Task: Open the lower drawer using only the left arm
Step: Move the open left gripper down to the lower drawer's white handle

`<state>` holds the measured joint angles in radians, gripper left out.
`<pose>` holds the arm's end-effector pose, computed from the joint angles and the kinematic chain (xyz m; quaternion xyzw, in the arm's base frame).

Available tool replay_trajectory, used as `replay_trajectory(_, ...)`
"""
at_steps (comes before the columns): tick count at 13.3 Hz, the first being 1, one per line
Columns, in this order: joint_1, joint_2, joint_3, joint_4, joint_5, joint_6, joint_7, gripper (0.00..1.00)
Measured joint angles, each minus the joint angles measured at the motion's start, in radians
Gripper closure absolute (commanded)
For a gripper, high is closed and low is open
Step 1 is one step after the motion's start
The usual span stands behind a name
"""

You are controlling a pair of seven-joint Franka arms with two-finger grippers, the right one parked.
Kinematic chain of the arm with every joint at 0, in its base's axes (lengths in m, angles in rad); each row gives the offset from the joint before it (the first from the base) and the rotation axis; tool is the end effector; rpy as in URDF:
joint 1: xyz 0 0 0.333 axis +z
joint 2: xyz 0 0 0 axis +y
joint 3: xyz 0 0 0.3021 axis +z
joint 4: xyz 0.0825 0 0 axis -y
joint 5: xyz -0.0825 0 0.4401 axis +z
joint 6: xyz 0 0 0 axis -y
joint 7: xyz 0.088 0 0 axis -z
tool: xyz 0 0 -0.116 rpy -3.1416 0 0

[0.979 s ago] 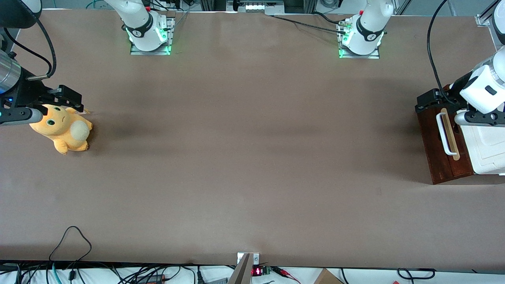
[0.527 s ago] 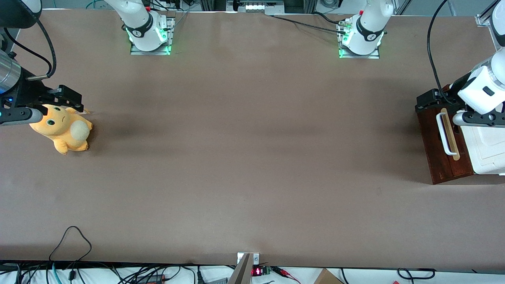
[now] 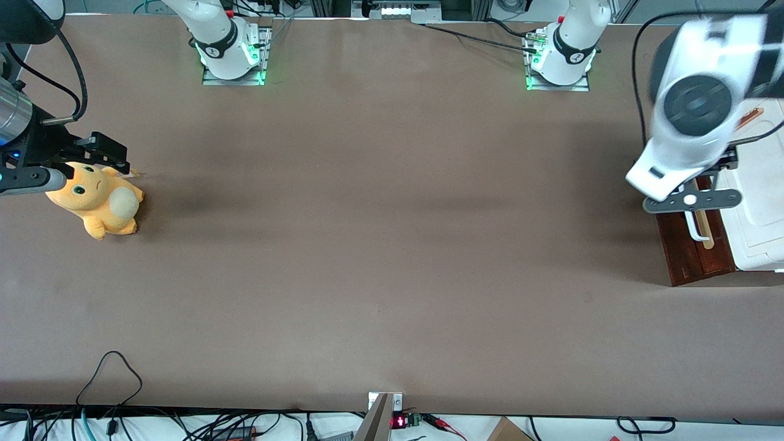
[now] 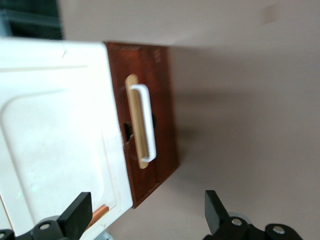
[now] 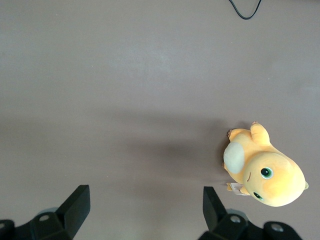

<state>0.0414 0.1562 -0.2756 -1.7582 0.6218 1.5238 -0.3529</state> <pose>0.6155 -0.0687 0.4289 -0.9419 -0.0092 0.0920 0.3230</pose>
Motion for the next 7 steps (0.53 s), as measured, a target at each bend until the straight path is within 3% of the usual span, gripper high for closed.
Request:
replay_trajectory(4, 0.0, 0.096, -0.027, -0.181, 0.247, -0.004, -0.353, 0.04)
replay_trajectory(7, 0.001, 0.175, -0.027, -0.263, 0.373, -0.004, -0.505, 0.06)
